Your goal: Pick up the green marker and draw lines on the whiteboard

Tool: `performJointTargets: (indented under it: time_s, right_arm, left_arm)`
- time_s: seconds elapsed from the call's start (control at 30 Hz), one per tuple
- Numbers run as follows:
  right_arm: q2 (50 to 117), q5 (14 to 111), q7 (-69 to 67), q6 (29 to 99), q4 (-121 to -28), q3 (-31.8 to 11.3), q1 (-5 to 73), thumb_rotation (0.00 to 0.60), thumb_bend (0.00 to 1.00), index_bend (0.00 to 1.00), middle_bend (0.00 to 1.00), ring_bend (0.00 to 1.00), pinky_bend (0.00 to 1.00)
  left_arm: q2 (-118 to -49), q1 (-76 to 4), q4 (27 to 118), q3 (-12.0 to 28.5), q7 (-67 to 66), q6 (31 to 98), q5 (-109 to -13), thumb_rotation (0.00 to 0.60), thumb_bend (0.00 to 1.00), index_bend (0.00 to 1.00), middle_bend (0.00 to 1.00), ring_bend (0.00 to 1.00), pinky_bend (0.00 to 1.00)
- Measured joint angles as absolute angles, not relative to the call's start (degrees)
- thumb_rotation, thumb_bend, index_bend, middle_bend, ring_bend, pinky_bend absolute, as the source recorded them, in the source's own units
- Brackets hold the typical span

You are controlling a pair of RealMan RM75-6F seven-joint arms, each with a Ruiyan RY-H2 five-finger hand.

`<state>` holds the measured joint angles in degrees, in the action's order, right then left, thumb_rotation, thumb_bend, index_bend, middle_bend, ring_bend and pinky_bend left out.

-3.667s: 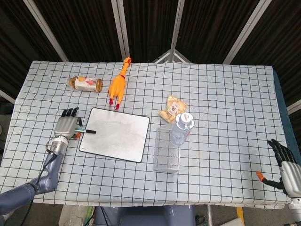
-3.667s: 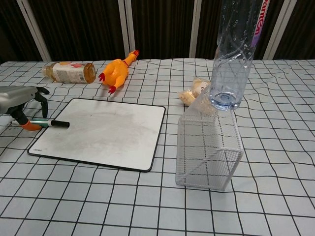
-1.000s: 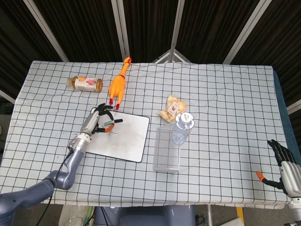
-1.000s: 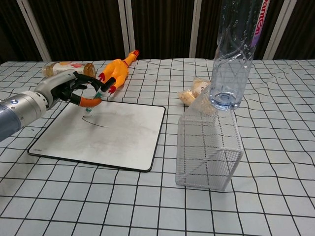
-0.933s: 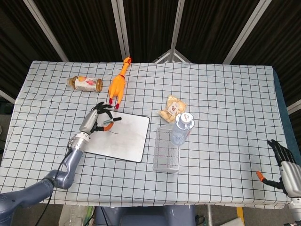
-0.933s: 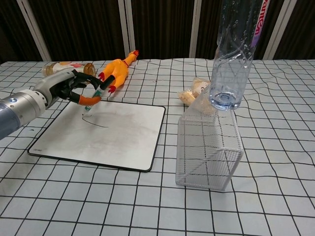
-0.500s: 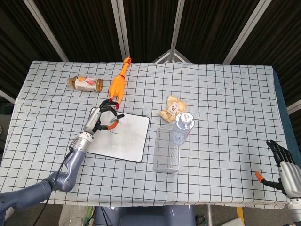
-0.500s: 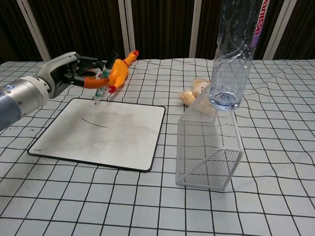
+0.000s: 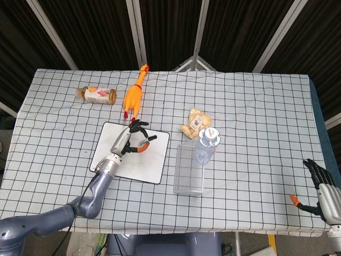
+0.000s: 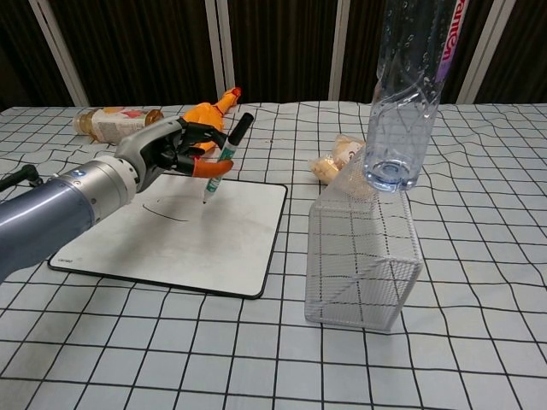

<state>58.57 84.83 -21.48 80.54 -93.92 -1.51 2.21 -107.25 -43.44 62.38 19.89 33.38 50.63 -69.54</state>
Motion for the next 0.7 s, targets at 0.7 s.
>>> performJointTargets:
  time_s: [0.7]
  right_arm:
    - [58.32,84.71,-21.52,80.31,-94.00,-1.60,2.30,0.600,0.27,0.00,0.00,0.00,0.00]
  left_arm:
    - [-109.86,-44.81,59.72,19.71,31.77,48.97,-68.36,0.600,0.55,0.72,0.19,0.00,0.01]
